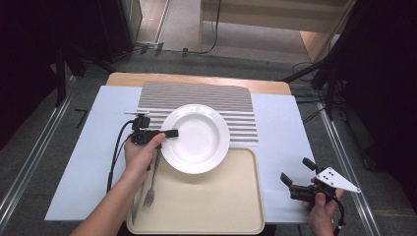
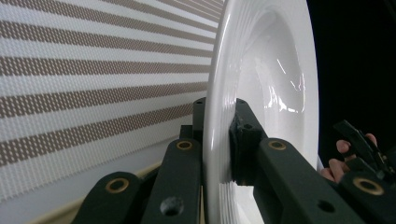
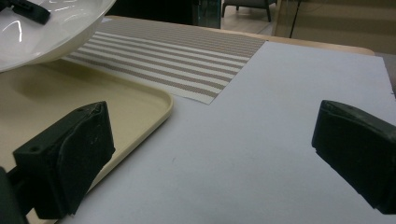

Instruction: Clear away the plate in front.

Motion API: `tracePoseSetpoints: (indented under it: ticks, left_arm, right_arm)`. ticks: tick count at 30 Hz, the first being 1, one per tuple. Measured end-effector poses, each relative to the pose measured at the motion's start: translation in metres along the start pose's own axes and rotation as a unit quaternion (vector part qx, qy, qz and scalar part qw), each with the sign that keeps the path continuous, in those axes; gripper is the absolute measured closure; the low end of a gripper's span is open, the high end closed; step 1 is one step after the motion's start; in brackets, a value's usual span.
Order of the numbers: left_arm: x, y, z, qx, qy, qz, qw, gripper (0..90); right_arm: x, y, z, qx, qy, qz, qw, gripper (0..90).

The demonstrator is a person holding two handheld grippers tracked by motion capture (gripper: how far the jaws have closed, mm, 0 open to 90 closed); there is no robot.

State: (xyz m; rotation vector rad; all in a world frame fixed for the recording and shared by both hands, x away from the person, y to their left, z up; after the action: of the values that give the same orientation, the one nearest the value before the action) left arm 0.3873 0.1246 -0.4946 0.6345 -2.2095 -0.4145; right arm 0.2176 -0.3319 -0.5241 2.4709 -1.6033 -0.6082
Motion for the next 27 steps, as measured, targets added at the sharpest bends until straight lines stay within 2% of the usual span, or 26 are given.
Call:
tracePoseSetpoints:
  ticks: [3,10,18,27]
  left_arm:
    - [0.003,0.001,0.005,-0.003,-0.001,0.003,1.0000,82.3]
    - [0.005,0.003,0.021,-0.011,0.016,0.021,0.9996,82.3]
    - [0.013,0.008,0.037,-0.026,0.003,0.016,0.9995,82.1]
    - [0.021,0.010,0.053,-0.043,-0.005,0.027,0.9987,82.1]
  right_arm:
    - [0.000,0.000,0.000,0.000,0.000,0.000,1.0000,0.0]
    - [0.000,0.000,0.000,0.000,-0.001,0.001,1.0000,0.0]
    - [0.000,0.000,0.000,0.000,-0.001,0.003,1.0000,0.0]
    - [0.000,0.000,0.000,0.000,-0.001,0.004,1.0000,0.0]
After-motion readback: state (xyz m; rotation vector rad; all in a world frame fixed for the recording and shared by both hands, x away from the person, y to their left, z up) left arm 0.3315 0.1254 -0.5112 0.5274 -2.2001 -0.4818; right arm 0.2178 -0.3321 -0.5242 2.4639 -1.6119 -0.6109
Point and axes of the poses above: each handheld gripper's, and its own axes: y roughly backward along the jaws, z roughly out of its underside, x roughly to its right, the point moved 4 cm from there along -y, roughly forward along the jaws, and after that the axes turned 11 degrees about -y, right-handed, at the moved point
